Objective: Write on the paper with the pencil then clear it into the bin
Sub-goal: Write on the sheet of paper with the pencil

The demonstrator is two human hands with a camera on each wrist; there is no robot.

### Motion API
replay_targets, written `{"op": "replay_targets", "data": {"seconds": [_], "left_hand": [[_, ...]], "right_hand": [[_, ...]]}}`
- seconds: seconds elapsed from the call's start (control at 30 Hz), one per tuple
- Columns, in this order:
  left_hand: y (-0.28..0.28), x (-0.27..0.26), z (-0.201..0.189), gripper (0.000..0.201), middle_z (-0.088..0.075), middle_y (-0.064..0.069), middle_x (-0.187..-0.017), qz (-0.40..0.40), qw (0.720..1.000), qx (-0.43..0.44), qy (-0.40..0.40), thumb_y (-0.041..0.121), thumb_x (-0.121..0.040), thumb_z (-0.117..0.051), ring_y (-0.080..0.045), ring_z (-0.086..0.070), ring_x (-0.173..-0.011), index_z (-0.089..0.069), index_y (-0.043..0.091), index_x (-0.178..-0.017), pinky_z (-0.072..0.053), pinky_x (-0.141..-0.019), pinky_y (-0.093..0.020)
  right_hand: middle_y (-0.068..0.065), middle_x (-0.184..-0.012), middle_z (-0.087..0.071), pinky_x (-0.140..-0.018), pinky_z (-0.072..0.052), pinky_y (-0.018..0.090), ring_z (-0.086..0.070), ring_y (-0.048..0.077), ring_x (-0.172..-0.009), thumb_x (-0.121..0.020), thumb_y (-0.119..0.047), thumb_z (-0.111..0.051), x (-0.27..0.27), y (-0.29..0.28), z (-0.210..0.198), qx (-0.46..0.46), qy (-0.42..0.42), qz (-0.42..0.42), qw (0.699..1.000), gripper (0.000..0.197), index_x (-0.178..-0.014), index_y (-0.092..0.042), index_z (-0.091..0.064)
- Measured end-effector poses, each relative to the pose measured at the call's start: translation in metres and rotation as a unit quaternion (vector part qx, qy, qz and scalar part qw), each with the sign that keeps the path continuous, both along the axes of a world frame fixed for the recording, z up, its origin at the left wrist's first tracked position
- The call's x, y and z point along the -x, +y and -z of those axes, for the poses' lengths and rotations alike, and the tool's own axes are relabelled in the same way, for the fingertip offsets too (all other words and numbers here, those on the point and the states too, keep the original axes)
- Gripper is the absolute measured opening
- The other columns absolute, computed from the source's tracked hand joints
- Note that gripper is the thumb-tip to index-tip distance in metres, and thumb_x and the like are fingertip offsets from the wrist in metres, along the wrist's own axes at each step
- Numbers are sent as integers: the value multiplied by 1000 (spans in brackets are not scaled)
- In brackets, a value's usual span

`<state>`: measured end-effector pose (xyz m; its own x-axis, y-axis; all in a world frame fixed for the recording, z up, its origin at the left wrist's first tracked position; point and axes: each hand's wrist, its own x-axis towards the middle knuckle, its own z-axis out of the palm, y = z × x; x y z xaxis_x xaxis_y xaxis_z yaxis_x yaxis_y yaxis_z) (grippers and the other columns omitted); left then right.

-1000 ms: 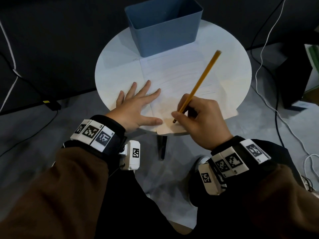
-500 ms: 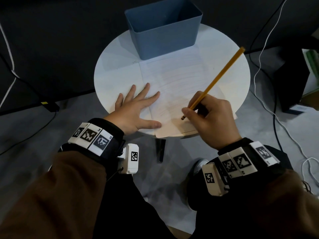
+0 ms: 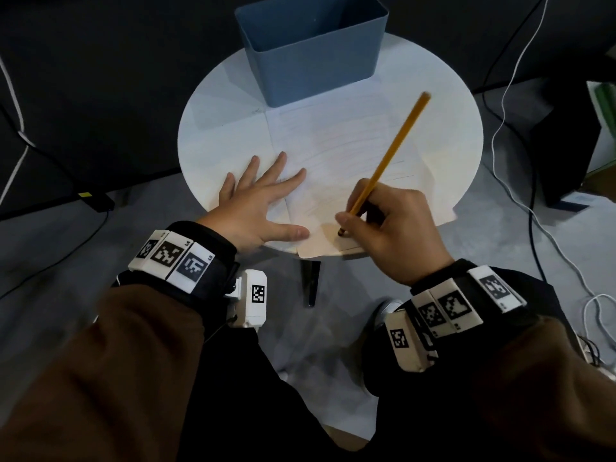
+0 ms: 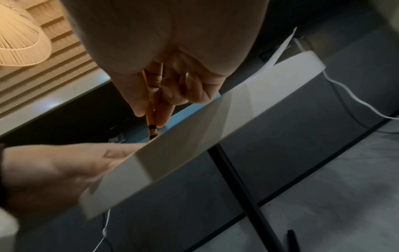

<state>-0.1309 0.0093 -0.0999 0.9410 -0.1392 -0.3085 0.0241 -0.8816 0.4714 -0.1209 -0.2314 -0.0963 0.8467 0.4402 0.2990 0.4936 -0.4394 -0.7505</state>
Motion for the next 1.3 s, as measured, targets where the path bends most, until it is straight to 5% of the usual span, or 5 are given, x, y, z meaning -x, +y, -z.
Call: {"op": "replay_targets", "data": {"seconds": [0.33,0.53,0.73,1.0,1.3], "left_hand": [[1,1,1,92,15,28,-161,-1,1000,13,-1,62,-80,-68,-6,26,-148,-11,57,-151,16,-121,-44],[2,0,0,93,15,25,-162,4,1000,6,-3,64,-79,-68,-9,25,-148,-10,57,-152,16,-121,-44],[2,1,0,92,15,26,-162,2,1000,11,-1,61,-80,-69,-8,26,-148,-12,56,-152,17,-120,-43],[2,0,1,94,14,26,-162,5,1000,9,0,65,-77,-68,-9,24,-148,-12,56,-152,15,-121,-46],[2,1,-1,92,14,27,-161,2,1000,20,2,60,-80,-69,-6,26,-147,-13,56,-152,17,-121,-44]], "right_hand": [[-14,-65,-63,-57,-48,26,-60,13,-57,-90,-14,-73,-10,-16,-2,2,-28,76,997,17,-78,-13,-61],[-19,-63,-59,-57,-38,13,-58,11,-57,-91,-16,-74,0,1,4,6,1,19,1000,17,-79,-14,-62],[-18,-61,-57,-58,-50,28,-57,11,-55,-90,-15,-73,-13,-17,3,14,-32,103,994,17,-78,-12,-61],[-9,-70,-65,-60,-41,19,-53,4,-57,-92,-18,-72,1,7,6,21,-9,17,1000,16,-81,-15,-61],[-13,-64,-63,-58,-42,16,-56,9,-56,-90,-15,-73,-12,-18,-1,16,-26,83,996,19,-77,-15,-59]]}}
